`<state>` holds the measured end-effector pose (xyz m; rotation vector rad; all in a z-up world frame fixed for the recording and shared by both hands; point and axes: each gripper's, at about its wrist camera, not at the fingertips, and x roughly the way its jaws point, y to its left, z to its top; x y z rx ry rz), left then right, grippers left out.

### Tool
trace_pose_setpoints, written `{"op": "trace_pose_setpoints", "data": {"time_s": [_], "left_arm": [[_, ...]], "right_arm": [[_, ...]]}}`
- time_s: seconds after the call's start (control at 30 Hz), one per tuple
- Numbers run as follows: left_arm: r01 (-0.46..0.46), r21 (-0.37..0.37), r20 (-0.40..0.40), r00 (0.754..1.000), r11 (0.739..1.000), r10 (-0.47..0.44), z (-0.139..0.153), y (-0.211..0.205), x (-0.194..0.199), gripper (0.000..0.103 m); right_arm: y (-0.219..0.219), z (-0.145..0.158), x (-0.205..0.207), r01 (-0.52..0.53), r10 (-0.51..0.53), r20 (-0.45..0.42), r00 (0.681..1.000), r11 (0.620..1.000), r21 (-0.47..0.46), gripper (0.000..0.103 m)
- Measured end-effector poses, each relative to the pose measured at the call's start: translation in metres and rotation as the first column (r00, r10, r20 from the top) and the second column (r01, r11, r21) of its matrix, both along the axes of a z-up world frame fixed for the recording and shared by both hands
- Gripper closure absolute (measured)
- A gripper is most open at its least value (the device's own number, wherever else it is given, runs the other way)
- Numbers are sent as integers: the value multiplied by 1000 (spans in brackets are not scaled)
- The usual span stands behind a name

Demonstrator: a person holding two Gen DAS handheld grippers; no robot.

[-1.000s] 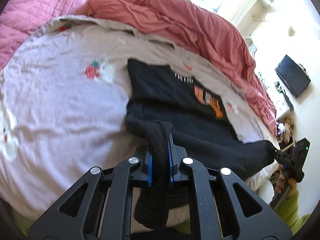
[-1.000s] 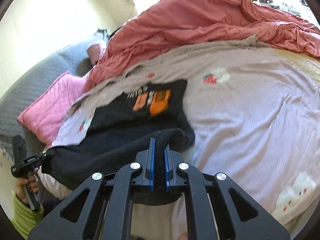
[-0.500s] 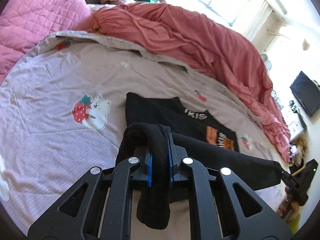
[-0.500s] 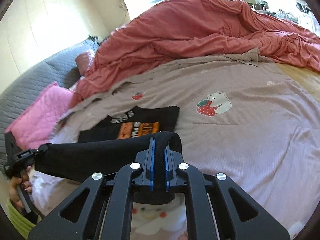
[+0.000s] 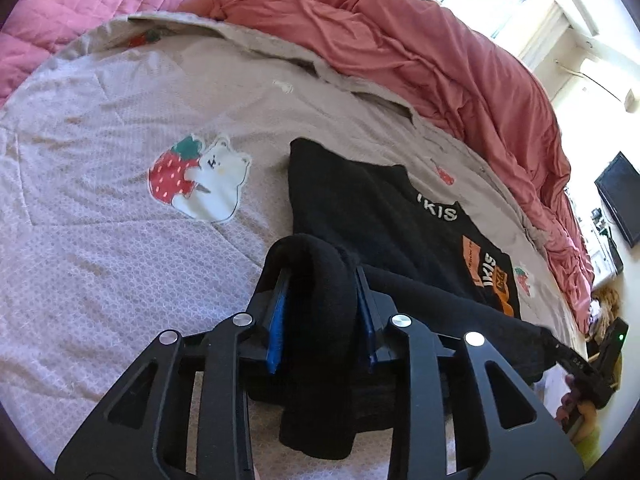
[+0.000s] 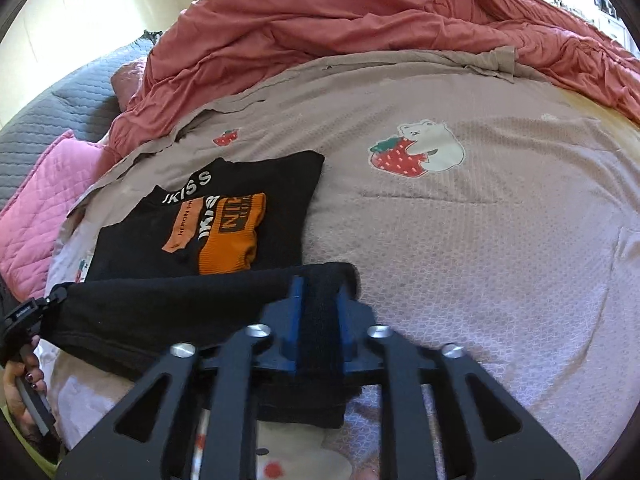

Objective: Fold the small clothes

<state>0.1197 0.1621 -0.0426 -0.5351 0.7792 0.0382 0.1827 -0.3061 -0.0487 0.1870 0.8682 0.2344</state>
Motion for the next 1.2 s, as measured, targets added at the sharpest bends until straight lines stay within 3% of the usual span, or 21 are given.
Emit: {"op": "trace_pose_setpoints", "data": {"time_s": [0.03,0.13,0.23,0.5,0.6,0.67,0.77,1.0,1.1,1.2], "left_arm": [[3,5,13,1000,1000,-3,3,-2,-3,80],[9,27,65,998,1000,-10,17,-7,-22,70],[24,40,92,995,999,-28,28,-15,-43,67],[144,15,14,989,989,-144,11,-55,-58,57],[178,-10,-5,984,984,-178,5,-67,-53,48],[186,-1,-26,982,983,-186,2,-73,-51,45],[155,45,-51,987,987,-153,0,-76,-52,41],[100,94,-57,994,991,-94,1,-64,-55,32],[80,105,-67,995,991,-74,-2,-59,-47,32],[56,105,-71,996,993,-49,-3,-52,-39,35]], "right_arm": [[-1,5,-5,10,-9,24,1000,1000,-22,51],[-6,19,-20,-3,7,77,997,999,-43,51],[-2,29,-44,-41,56,135,989,993,-109,49],[42,20,-89,-213,269,163,949,931,-297,49],[61,10,-89,-255,318,139,938,903,-346,34],[70,7,-88,-273,342,134,930,888,-369,34],[88,4,-87,-308,393,131,910,852,-423,34],[123,-15,-83,-360,510,97,854,716,-599,34],[130,-28,-76,-348,510,61,858,664,-661,34],[129,-27,-73,-351,506,62,860,676,-648,43]]}}
